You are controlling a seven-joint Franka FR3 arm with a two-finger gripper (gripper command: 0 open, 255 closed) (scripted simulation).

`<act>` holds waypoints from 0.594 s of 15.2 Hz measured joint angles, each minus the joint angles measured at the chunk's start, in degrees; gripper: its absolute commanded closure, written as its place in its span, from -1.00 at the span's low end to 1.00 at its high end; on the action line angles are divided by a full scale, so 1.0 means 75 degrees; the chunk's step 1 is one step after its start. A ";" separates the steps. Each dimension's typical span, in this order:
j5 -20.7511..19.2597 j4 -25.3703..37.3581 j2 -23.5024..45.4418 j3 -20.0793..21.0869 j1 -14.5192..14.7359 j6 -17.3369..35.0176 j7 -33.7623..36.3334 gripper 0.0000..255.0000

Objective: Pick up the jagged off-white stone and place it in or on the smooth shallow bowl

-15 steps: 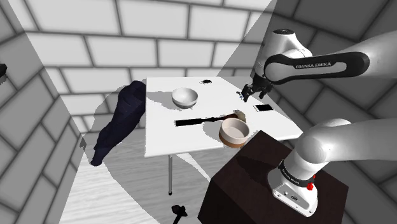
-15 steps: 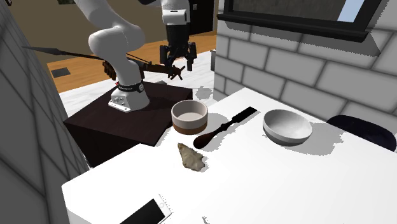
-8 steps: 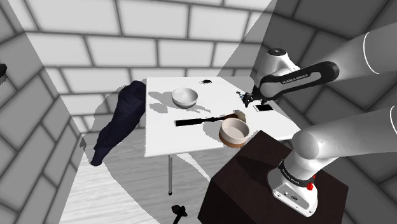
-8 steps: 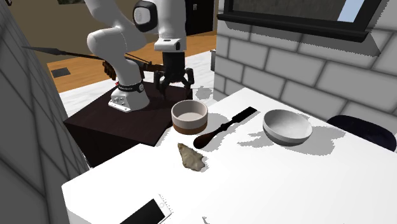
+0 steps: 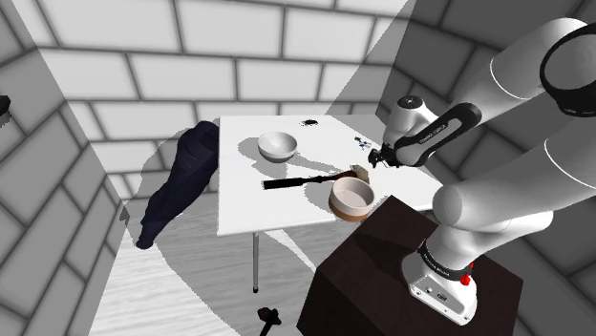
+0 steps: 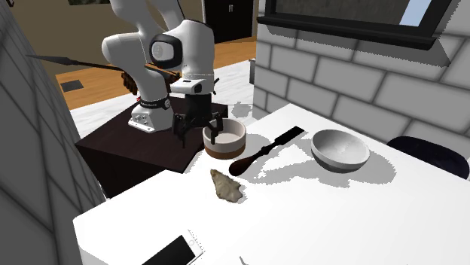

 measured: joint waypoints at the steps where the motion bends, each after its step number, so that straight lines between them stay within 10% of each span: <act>1: -0.0258 0.0022 0.0147 0.0080 -0.0170 0.0124 0.0225 -1.00; 9: -0.2202 0.0413 0.1240 0.0436 -0.1093 0.0693 0.1716 -1.00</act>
